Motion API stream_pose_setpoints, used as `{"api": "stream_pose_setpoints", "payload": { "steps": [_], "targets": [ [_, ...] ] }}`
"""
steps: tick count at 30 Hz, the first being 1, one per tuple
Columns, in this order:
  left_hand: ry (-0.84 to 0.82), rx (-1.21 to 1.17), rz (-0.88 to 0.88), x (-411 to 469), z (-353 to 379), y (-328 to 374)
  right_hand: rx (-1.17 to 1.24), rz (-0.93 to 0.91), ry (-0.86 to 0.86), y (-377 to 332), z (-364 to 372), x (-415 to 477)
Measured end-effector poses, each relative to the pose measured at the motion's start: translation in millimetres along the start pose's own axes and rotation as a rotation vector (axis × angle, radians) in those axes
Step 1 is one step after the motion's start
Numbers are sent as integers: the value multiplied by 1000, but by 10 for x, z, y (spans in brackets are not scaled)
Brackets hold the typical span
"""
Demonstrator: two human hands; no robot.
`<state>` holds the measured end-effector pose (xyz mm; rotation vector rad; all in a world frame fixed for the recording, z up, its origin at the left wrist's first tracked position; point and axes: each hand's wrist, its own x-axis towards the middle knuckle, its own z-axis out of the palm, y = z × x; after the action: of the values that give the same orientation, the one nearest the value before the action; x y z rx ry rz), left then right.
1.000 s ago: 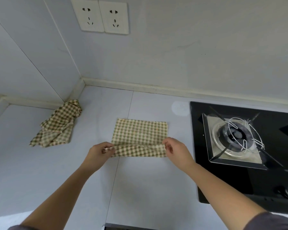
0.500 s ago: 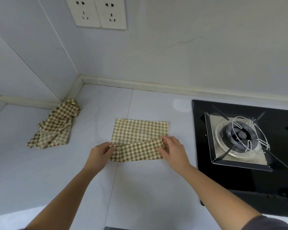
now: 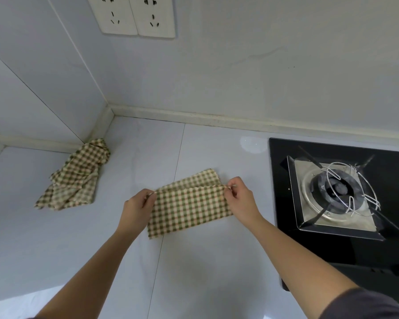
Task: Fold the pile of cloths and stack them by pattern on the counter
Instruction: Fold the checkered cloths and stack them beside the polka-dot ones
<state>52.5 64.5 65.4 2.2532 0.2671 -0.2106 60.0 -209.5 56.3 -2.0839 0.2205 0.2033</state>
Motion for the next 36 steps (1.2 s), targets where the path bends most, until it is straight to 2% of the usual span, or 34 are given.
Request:
{"api": "stream_pose_setpoints", "payload": {
  "steps": [5,8,10,14,21,23,25,26,28,31,36],
  "targets": [
    [59,54,-170,129,119,58,-191,-30,-58,-194,154,376],
    [121,29,-249,108,173,47,-475,-86,-56,-260,251,561],
    [177,10,-284,98,186,44,-631,-116,-55,-279,290,642],
    [246,49,-302,121,186,25,-772,-144,-63,-272,347,698],
    [261,218,-233,42,206,7,-788,-213,-83,-239,347,634],
    [347,365,-99,-2,210,-32,-786,-271,9,-254,332,620],
    [398,518,94,-50,286,-54,-783,-418,104,-251,385,574],
    [362,542,184,-85,365,-52,-762,-500,104,-233,454,511],
    [192,584,301,-169,554,-74,-744,-604,-12,-116,641,328],
    [-12,720,254,-260,744,-246,-910,-540,-189,137,765,177],
    [14,795,219,-249,640,-296,-1059,-450,-355,77,524,386]
  ]
}}
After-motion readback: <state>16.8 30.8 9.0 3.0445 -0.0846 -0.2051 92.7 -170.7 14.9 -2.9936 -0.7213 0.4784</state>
